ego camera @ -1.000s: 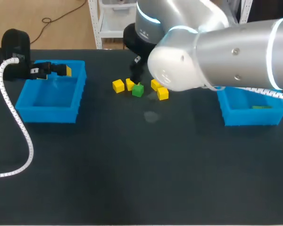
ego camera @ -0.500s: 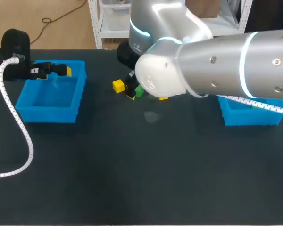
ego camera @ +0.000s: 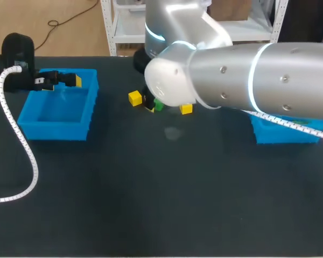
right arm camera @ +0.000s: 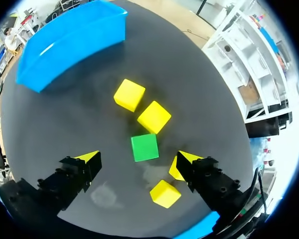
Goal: Put the green cubes in the right bin and the yellow cubes in the left bin.
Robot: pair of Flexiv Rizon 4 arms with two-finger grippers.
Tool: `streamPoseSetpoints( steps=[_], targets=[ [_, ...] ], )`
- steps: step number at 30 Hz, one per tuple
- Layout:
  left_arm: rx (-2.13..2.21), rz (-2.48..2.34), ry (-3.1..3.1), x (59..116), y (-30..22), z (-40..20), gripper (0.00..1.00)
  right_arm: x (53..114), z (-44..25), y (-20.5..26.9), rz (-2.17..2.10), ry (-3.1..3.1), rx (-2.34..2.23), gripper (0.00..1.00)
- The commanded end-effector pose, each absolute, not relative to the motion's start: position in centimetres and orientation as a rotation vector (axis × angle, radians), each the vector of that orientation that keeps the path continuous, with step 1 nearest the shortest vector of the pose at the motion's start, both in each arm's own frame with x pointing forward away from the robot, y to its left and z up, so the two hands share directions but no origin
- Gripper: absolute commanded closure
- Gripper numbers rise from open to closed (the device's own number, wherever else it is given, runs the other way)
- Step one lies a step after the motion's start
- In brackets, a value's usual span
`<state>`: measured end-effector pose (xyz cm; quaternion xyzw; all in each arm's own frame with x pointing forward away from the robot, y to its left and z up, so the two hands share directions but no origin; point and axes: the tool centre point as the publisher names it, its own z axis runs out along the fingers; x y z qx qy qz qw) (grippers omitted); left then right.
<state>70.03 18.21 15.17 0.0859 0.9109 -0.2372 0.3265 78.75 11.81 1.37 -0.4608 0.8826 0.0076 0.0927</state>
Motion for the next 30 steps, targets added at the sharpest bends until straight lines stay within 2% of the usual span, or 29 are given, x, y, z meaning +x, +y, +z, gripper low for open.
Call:
streamPoseSetpoints(
  steps=[1,20,21,22,23,24,26,30],
  targets=[
    [0.230,-0.633,2.377,70.0,18.4,15.0,0.00,79.4,0.8,12.0,0.035,2.640,-1.373,0.00],
    [0.230,-0.633,2.377,70.0,18.4,15.0,0.00,78.5,-1.5,12.6,0.067,2.681,-1.383,0.00],
    [0.230,-0.633,2.377,70.0,18.4,15.0,0.00,78.5,-1.6,12.6,0.058,2.686,-1.381,0.12],
    [0.230,-0.633,2.377,70.0,18.4,15.0,0.00,78.6,-1.7,12.5,0.053,2.689,-1.378,0.52],
    [0.230,-0.633,2.377,70.0,18.4,15.0,0.00,78.6,-1.8,12.5,0.053,2.691,-1.377,0.56],
    [0.230,-0.633,2.377,70.0,18.4,15.0,0.00,78.6,-1.9,12.5,0.049,2.695,-1.374,0.66],
    [0.230,-0.633,2.377,70.0,18.4,15.0,0.00,78.6,-2.0,12.4,0.040,2.704,-1.363,1.00],
    [0.230,-0.633,2.377,70.0,18.4,15.0,0.00,78.6,-2.0,12.2,0.027,2.706,-1.340,1.00]
  ],
)
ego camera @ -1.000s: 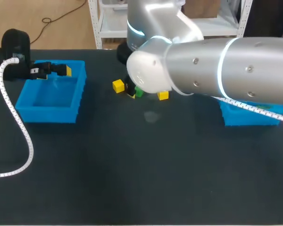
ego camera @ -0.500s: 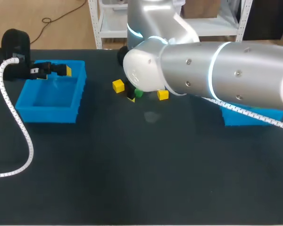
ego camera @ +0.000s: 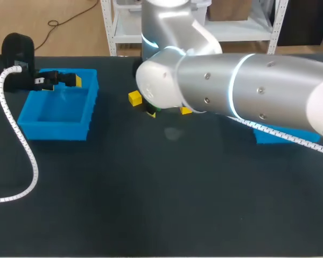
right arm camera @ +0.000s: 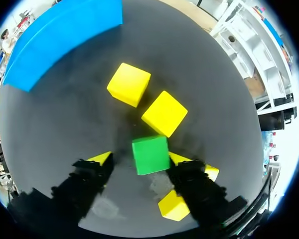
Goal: Put the green cubes in the right bin and the yellow cubes in the left bin.
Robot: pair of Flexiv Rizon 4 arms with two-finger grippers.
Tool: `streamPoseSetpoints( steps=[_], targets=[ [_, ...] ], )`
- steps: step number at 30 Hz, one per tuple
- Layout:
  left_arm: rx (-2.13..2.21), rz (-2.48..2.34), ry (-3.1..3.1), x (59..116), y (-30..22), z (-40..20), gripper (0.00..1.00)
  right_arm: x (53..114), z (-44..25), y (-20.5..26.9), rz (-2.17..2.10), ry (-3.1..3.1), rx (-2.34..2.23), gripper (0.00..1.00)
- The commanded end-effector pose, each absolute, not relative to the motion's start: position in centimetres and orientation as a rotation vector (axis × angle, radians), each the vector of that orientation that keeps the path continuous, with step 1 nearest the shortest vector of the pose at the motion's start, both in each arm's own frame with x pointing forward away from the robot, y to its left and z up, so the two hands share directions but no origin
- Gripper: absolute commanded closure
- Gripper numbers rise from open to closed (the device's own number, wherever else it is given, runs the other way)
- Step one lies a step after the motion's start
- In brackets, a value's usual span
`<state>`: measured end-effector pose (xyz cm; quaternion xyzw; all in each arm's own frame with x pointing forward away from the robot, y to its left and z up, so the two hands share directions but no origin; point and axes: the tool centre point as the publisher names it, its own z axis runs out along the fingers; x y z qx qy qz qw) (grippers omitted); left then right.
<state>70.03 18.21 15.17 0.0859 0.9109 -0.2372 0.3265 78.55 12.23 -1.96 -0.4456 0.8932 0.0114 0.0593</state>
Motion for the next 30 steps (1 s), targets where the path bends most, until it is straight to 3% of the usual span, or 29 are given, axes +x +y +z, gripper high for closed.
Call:
streamPoseSetpoints(
  steps=[1,15,30],
  targets=[
    [0.230,-0.633,2.377,70.0,18.4,15.0,0.00,78.6,-2.0,12.2,0.025,2.706,-1.336,1.00],
    [0.230,-0.633,2.377,70.0,18.4,15.0,0.00,80.1,5.6,8.6,-0.021,2.571,-1.116,1.00],
    [0.230,-0.633,2.377,70.0,18.4,15.0,0.00,81.3,11.1,-6.4,-0.050,2.612,-0.528,1.00]
  ],
)
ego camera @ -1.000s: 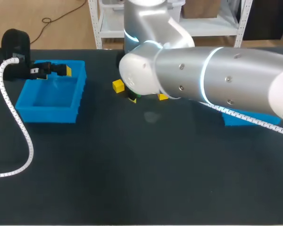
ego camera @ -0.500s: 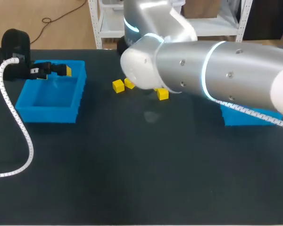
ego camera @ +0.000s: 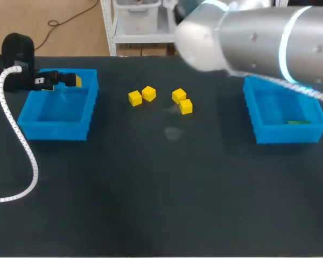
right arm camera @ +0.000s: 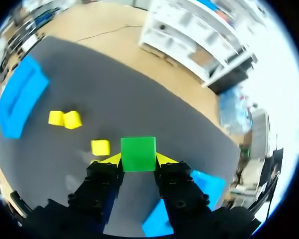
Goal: Put the green cubes in the right bin and the yellow cubes in the left bin.
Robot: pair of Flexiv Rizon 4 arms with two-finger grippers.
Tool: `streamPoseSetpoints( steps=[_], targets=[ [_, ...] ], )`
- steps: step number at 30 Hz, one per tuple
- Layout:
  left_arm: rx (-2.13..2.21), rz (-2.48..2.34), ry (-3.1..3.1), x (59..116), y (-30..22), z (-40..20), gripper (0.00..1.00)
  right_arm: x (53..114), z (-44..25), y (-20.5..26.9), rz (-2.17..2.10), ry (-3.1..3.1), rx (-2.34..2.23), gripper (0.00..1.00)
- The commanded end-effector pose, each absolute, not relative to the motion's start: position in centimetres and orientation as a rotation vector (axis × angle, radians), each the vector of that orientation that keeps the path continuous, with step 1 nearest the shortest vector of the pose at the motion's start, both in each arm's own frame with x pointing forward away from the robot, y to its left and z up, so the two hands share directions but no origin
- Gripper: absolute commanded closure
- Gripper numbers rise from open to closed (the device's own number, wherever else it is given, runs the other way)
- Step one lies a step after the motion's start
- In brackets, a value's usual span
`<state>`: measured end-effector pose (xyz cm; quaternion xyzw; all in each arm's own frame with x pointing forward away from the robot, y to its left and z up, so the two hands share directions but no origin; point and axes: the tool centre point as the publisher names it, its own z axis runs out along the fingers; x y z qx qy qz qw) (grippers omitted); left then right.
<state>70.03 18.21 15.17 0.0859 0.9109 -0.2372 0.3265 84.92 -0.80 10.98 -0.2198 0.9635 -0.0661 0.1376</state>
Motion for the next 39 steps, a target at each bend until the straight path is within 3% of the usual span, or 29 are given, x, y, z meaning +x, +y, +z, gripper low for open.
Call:
streamPoseSetpoints(
  steps=[1,16,25,27,28,39],
  targets=[
    [0.230,-0.633,2.377,70.0,18.4,15.0,0.00,81.3,11.0,-7.4,-0.027,2.621,-0.485,1.00],
    [0.230,-0.633,2.377,70.0,18.4,15.0,0.00,78.5,9.2,-18.2,0.144,2.633,-0.033,1.00],
    [0.230,-0.633,2.377,70.0,18.4,15.0,0.00,77.3,6.7,-18.5,0.183,2.611,-0.028,1.00],
    [0.230,-0.633,2.377,70.0,18.4,15.0,0.00,77.3,6.4,-18.1,0.172,2.613,-0.031,0.60],
    [0.230,-0.633,2.377,70.0,18.4,15.0,0.00,77.3,6.4,-18.1,0.172,2.613,-0.031,0.02],
    [0.230,-0.633,2.377,70.0,18.4,15.0,0.00,77.3,6.4,-18.1,0.172,2.613,-0.031,0.00]
  ],
)
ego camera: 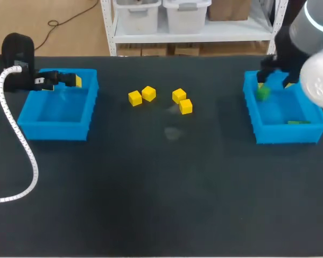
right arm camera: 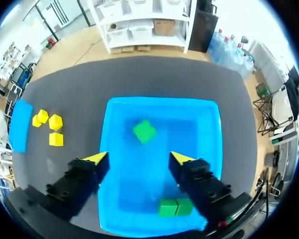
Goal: Put the green cubes in the right bin and the yellow cubes in the left bin.
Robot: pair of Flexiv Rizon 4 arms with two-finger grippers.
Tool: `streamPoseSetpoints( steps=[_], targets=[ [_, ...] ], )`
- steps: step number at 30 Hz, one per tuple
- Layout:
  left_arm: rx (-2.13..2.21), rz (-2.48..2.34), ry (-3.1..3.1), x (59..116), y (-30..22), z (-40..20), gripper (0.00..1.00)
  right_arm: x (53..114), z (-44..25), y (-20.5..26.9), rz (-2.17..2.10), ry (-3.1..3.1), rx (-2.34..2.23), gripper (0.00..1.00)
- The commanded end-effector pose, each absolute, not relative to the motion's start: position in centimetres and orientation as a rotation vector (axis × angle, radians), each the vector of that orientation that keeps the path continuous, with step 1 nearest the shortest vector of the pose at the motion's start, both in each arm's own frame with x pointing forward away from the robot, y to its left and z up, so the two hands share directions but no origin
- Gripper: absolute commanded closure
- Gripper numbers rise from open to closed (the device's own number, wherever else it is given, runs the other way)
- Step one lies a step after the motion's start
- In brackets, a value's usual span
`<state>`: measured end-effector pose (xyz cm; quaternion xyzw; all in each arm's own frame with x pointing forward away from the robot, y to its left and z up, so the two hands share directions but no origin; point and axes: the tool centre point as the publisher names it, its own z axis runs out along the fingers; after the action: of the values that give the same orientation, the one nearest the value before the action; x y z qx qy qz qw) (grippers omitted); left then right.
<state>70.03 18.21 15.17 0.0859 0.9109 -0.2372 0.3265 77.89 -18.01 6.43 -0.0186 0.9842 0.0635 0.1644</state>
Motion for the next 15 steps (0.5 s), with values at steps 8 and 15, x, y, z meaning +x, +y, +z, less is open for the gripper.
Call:
streamPoseSetpoints(
  steps=[8,15],
  targets=[
    [0.265,-0.483,2.444,69.9,19.3,14.8,0.00,77.3,6.4,-18.1,0.172,2.613,-0.031,0.00],
    [0.438,-0.391,2.446,70.3,17.1,16.1,0.00,77.3,6.4,-18.1,0.172,2.613,-0.031,0.00]
  ],
)
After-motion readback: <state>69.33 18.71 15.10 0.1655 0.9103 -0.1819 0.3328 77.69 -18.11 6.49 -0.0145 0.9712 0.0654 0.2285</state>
